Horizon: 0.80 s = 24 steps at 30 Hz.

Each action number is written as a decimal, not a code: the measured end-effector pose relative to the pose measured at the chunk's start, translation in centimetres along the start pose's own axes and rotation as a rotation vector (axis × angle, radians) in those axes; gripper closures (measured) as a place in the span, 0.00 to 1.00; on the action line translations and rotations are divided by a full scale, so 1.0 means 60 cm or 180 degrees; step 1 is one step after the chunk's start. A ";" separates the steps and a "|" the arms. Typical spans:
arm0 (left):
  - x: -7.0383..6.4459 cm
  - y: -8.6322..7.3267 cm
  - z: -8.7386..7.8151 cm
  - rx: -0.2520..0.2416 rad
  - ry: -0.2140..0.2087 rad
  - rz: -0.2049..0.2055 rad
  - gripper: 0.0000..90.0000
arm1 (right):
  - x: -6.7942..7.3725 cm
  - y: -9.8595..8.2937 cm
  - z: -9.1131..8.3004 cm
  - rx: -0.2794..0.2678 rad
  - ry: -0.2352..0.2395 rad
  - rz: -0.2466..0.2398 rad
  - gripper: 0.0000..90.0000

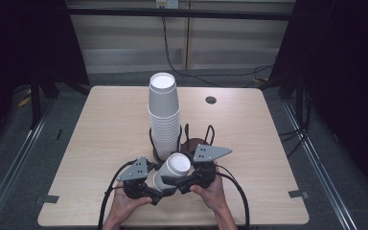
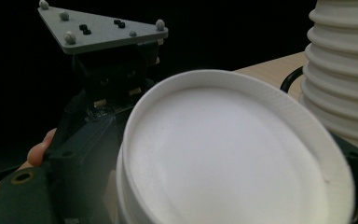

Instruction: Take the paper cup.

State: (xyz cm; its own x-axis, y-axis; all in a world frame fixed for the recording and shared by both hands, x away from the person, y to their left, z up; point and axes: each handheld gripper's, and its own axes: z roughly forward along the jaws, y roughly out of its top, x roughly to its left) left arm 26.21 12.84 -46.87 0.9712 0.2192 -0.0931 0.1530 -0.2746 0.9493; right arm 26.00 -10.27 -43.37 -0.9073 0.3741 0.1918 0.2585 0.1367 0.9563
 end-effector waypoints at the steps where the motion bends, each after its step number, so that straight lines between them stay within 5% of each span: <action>1: 0.000 0.000 0.000 -0.0001 -0.0015 -0.0012 0.19 | -0.001 0.001 -0.002 -0.0005 -0.0008 0.0003 0.14; 19: 0.016 -0.002 -0.023 0.0114 0.0139 -0.0067 0.21 | -0.003 0.011 -0.039 -0.0097 -0.0031 -0.0017 0.14; 24: 0.019 -0.002 -0.027 0.0159 0.0189 -0.0061 0.21 | -0.010 0.004 -0.054 0.0033 -0.0065 0.0013 0.14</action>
State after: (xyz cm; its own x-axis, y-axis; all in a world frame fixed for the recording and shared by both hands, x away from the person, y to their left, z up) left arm 27.00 14.62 -46.61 0.9558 0.2794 -0.0917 0.1817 -0.3157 0.9313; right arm 25.51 -13.42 -42.53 -0.8994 0.3933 0.1909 0.2655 0.1445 0.9532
